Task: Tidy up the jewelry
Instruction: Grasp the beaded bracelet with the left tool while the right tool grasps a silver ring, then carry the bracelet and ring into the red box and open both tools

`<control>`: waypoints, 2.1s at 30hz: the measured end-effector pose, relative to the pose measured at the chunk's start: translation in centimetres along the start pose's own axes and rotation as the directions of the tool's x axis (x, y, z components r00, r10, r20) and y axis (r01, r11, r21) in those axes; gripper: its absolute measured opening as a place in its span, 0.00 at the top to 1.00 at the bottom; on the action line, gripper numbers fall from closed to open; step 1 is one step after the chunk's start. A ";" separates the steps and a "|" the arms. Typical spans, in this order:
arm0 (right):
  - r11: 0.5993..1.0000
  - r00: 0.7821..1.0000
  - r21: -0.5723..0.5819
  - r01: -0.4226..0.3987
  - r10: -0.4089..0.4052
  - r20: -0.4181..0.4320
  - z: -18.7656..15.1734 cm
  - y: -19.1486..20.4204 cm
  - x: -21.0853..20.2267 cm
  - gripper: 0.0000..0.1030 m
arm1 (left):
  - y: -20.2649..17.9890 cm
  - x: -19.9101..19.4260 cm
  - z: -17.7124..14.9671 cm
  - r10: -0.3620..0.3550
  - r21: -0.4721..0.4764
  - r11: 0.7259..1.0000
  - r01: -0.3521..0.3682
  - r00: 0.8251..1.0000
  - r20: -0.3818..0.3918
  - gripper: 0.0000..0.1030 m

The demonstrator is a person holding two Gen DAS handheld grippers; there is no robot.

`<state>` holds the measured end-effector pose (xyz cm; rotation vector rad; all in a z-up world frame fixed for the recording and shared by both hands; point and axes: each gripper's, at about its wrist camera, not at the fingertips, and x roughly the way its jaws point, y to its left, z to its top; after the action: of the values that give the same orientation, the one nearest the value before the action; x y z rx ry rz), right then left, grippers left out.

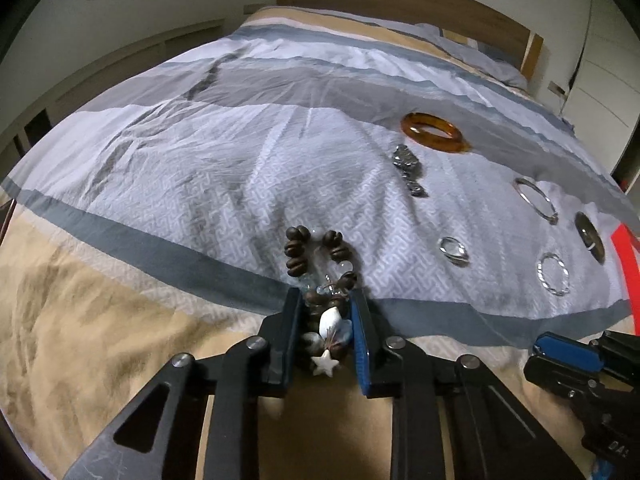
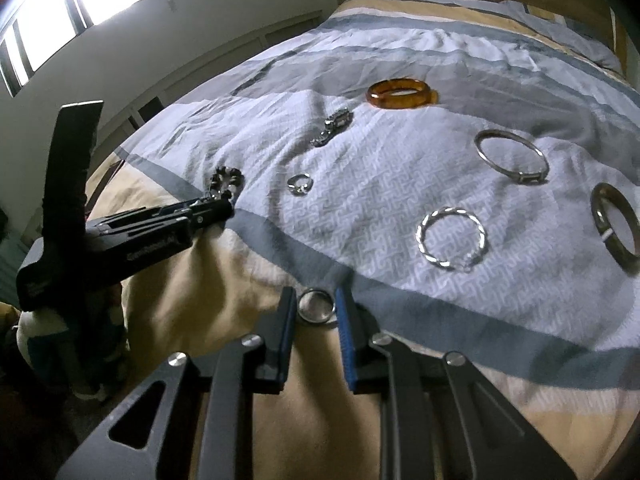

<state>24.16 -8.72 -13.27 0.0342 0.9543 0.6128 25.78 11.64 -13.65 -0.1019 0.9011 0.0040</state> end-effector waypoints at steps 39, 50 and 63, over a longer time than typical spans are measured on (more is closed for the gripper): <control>0.922 0.909 0.271 0.275 -0.341 0.238 -10.4 -9.1 -28.8 0.82 | -22.5 -17.1 -3.4 -0.349 0.281 0.897 0.341 0.937 -0.024 0.88; 0.872 0.887 0.333 0.359 -0.430 0.169 -9.2 -21.8 -27.6 0.82 | -35.9 -11.4 -1.3 -0.402 0.397 0.821 0.410 0.909 -0.108 0.88; 0.863 0.907 0.310 0.399 -0.422 0.007 -7.9 -32.0 -21.2 0.82 | -43.4 -0.2 -1.4 -0.348 0.418 0.812 0.408 0.912 -0.216 0.88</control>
<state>24.30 -47.87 -11.26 0.1221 0.9389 0.0645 26.56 -31.70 -10.63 0.1620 0.9784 -0.5966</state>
